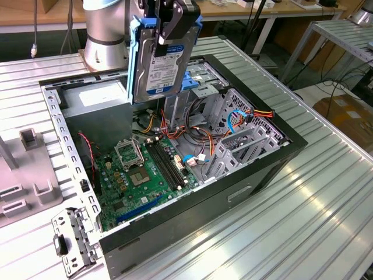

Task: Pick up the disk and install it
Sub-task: 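Pick up the disk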

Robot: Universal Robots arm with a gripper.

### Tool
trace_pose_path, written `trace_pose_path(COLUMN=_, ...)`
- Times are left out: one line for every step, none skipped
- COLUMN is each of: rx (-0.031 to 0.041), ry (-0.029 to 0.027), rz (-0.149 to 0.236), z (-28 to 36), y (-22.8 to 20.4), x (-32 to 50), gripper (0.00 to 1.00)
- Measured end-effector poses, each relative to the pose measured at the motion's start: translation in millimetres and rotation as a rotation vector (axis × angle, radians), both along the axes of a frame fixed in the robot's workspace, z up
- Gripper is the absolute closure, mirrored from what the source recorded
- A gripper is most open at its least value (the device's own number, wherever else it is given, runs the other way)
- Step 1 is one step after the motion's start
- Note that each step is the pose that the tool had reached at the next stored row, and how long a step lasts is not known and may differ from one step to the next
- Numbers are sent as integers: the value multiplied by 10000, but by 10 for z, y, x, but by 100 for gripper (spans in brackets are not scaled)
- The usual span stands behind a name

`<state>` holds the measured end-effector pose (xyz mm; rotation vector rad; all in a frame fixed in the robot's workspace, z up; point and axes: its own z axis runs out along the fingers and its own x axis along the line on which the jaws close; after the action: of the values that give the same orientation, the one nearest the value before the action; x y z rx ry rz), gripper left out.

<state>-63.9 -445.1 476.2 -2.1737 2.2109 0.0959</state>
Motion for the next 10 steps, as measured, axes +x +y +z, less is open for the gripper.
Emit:
trace_pose_path(rx=0, ry=0, rz=0, z=-1, y=-5, x=7, gripper=63)
trace_pose_path(rx=0, ry=0, rz=0, z=-1, y=-9, x=13, gripper=63)
trace_pose_path(rx=0, ry=0, rz=0, z=-2, y=-13, x=20, gripper=63)
trace_pose_path(rx=0, ry=0, rz=-1, z=-2, y=-16, x=25, gripper=63)
trace_pose_path(rx=0, ry=0, rz=0, z=-3, y=-23, x=34, gripper=63)
trace_pose_path(rx=0, ry=0, rz=-1, z=-3, y=-28, x=41, gripper=63)
trace_pose_path(rx=0, ry=0, rz=0, z=-4, y=-31, x=45, gripper=63)
trace_pose_path(rx=0, ry=0, rz=0, z=-4, y=-34, x=48, gripper=63)
trace_pose_path(rx=0, ry=0, rz=0, z=-5, y=-38, x=54, gripper=63)
trace_pose_path(rx=0, ry=0, rz=0, z=-5, y=-41, x=57, gripper=63)
